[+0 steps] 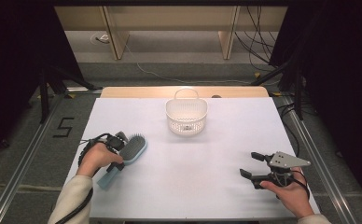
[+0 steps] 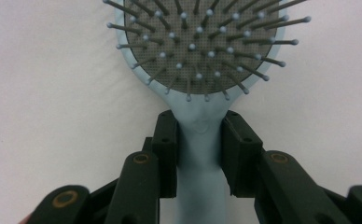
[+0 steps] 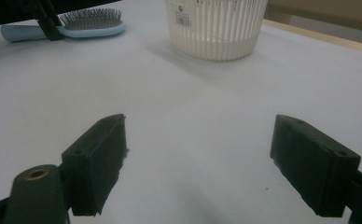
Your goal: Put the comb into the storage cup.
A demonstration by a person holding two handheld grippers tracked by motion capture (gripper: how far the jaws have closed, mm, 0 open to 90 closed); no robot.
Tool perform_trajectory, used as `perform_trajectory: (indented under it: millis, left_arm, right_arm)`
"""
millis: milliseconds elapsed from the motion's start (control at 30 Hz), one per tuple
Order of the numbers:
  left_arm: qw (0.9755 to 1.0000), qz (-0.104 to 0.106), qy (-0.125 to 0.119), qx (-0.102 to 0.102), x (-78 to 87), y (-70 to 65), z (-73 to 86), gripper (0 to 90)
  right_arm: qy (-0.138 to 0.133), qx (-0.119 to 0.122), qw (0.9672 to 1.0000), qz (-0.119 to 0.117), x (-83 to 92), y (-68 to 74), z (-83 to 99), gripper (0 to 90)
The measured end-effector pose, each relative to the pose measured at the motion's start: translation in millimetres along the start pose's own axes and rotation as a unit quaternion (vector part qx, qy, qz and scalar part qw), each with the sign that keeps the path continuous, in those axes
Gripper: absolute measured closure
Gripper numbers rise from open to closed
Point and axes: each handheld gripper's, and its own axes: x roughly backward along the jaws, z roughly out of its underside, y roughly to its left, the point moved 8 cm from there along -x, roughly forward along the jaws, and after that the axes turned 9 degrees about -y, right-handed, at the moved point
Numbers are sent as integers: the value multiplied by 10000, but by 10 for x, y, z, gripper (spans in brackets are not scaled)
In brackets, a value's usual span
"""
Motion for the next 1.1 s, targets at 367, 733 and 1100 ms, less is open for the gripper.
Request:
perform_trajectory:
  millis: [367, 733, 1100]
  left_arm:
    - [10000, -40, -17, 0, 2, -5, 3, 695]
    - [9998, -92, -29, -184, 4, -20, 3, 697]
    - [9988, -197, -43, -443, 14, -37, 7, 698]
  right_arm:
    - [17, 6, 10000, -5, 2, 1, 3, 194]
    - [31, 13, 10000, -8, 1, 4, 7, 194]
    - [34, 9, 10000, 4, 5, 5, 5, 196]
